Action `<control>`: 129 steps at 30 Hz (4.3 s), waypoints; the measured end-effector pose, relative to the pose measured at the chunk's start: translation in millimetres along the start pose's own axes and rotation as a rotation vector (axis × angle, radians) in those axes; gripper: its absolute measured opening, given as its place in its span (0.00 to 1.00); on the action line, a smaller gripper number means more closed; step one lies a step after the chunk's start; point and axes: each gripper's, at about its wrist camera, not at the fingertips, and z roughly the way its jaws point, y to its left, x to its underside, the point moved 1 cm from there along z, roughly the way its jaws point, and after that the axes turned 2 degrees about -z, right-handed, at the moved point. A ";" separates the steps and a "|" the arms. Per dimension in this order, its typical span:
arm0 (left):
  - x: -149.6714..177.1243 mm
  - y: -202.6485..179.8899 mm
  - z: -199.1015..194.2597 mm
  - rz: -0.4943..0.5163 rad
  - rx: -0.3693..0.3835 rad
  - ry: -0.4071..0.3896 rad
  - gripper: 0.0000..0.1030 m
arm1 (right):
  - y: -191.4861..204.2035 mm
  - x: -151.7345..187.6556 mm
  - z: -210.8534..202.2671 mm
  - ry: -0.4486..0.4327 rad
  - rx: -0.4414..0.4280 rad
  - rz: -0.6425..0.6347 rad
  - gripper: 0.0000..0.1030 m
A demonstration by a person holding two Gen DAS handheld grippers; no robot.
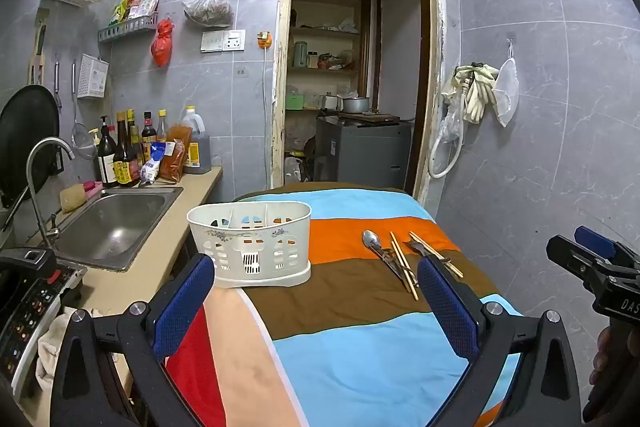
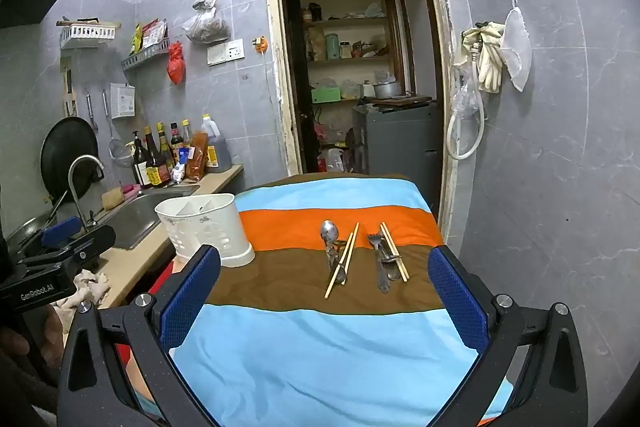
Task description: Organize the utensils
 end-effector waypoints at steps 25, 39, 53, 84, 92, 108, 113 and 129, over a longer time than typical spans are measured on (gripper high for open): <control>0.2 1.1 0.8 -0.005 -0.001 0.000 0.99 | 3.0 -2.2 7.6 0.007 -0.002 -0.011 0.99; 0.1 1.0 1.2 -0.004 -0.003 0.001 0.99 | 5.4 -1.9 7.4 0.008 -0.003 -0.010 0.99; 1.5 -8.0 10.2 -0.002 -0.002 0.001 0.99 | 4.7 -2.9 6.1 0.009 -0.003 -0.009 0.99; 5.5 -20.9 11.7 0.002 -0.002 0.001 0.99 | 0.9 0.9 5.0 0.008 -0.004 -0.007 0.99; 7.9 -25.5 16.7 0.002 -0.001 0.003 0.99 | 1.0 1.5 5.2 0.008 -0.003 -0.006 0.99; 2.2 -27.6 24.9 0.009 0.014 0.045 0.99 | -2.3 -1.0 7.7 0.019 0.028 -0.005 0.99; 0.6 -26.5 30.3 0.028 0.022 0.061 0.99 | -2.3 -3.7 8.5 0.019 0.043 -0.011 0.99; -17.9 -57.2 82.1 0.047 0.050 0.074 0.99 | -36.9 -27.1 28.2 0.018 0.085 -0.003 0.99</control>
